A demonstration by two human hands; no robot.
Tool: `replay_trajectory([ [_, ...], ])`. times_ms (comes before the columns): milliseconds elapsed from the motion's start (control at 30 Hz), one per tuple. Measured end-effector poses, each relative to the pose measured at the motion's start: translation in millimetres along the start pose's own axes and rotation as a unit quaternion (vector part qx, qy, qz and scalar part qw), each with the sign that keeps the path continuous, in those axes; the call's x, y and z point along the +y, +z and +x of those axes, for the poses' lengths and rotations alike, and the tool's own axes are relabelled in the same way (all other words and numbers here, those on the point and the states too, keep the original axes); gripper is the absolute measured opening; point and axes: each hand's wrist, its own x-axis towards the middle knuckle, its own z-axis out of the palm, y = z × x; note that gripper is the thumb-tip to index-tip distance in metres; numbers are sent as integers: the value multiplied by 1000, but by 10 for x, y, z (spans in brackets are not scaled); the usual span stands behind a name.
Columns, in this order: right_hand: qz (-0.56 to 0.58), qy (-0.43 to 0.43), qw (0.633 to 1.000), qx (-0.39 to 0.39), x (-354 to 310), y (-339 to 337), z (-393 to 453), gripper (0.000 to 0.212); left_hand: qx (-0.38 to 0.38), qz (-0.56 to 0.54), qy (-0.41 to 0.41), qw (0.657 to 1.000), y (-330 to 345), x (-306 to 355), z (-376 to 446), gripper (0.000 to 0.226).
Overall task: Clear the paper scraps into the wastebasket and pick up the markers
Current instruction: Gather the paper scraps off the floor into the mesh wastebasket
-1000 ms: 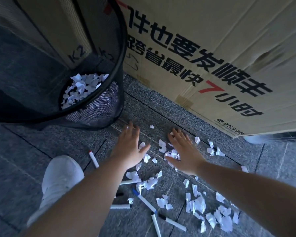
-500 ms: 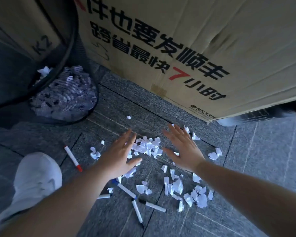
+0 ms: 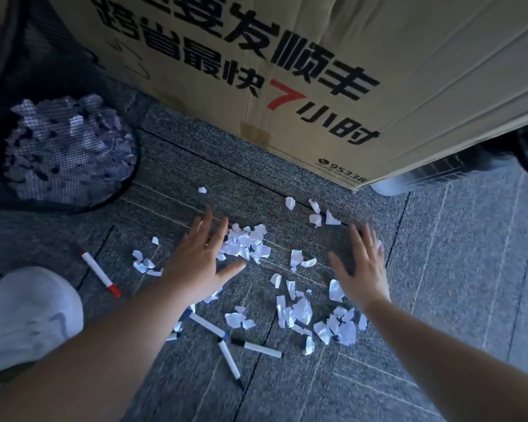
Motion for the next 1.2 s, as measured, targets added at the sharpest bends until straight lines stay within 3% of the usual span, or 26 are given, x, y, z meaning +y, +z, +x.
replay_trajectory([
  [133, 28, -75, 996, -38, -241, 235, -175, 78, 22, -40, 21, 999, 98, 23, 11, 98],
  [300, 5, -219, 974, -60, -598, 332, -311, 63, -26, -52, 78, 995, 129, 180, -19, 97],
  [400, -7, -200, 979, -26, -483, 282, -348, 62, -34, -38, 104, 993, 132, 258, -57, 100],
  [567, 28, -16, 998, 54, 85, 148, -418, 70, -19, -16, 108, 994, 201, 308, -58, 109],
  [667, 56, 63, 995, 49, 322, 179, -501, 76, -13, 9, 83, 996, 278, 353, -13, 116],
  [767, 80, 83, 992, 47, 215, 303, -550, 77, -16, 7, 67, 998, 349, 426, 8, 119],
  [867, 93, 68, 993, 33, -83, 429, -572, 78, -30, -19, 84, 996, 397, 513, 15, 119],
  [1033, 172, -64, 983, 21, -494, 469, -607, 71, -45, -22, 139, 989, 430, 568, -28, 116],
  [1200, 56, -114, 992, 3, -7, 279, -860, 85, -14, 91, 154, 984, 385, 342, -92, 123],
])
